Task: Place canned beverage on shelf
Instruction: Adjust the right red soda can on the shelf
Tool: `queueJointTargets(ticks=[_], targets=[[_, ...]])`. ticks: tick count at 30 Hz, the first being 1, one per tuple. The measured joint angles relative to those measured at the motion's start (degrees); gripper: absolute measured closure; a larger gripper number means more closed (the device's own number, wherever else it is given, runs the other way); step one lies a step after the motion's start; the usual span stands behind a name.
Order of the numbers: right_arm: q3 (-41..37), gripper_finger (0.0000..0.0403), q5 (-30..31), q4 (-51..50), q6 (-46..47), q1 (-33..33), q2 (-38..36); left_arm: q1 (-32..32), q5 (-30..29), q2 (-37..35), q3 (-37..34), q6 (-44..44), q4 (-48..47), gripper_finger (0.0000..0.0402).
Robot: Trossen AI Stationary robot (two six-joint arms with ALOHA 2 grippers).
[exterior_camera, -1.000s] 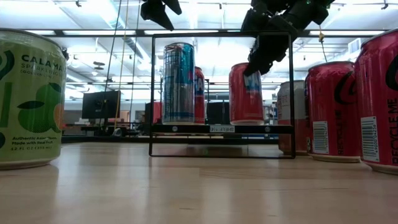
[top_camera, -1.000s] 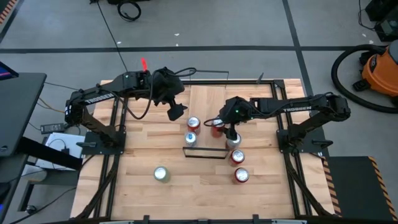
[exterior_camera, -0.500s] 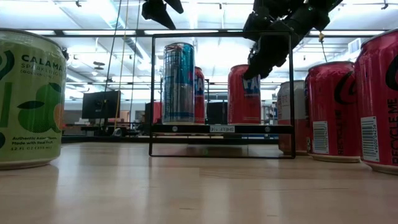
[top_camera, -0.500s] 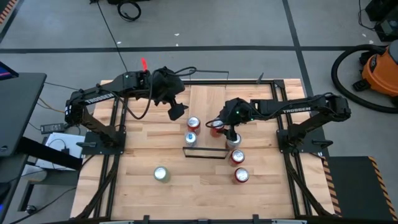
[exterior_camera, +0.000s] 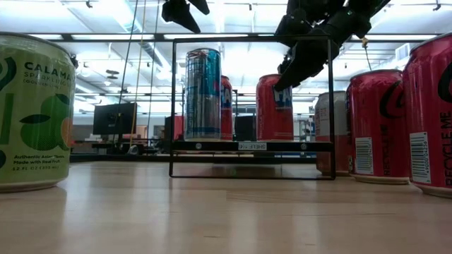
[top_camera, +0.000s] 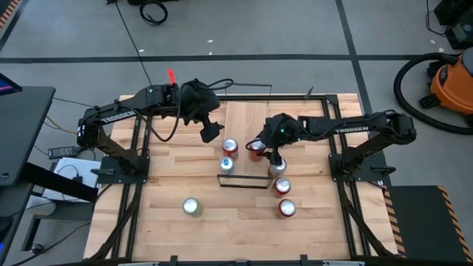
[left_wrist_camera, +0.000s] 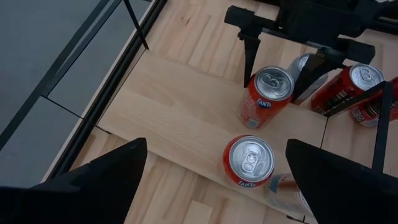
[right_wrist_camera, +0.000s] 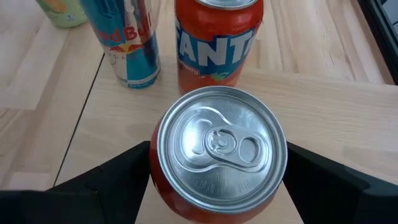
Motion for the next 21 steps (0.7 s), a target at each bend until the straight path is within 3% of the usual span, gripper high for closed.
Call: queueJointTargets(ticks=[12, 21], targets=[[0.0, 0.0055, -2.6, 0.0, -3.2, -0.3, 0.0, 0.0, 0.0, 0.0, 0.0, -0.2, 0.2, 0.0006], [0.1, 0.0021, -2.6, 0.2, -3.0, -0.3, 0.0, 0.0, 0.0, 0.0, 0.0, -0.5, 0.2, 0.0006]])
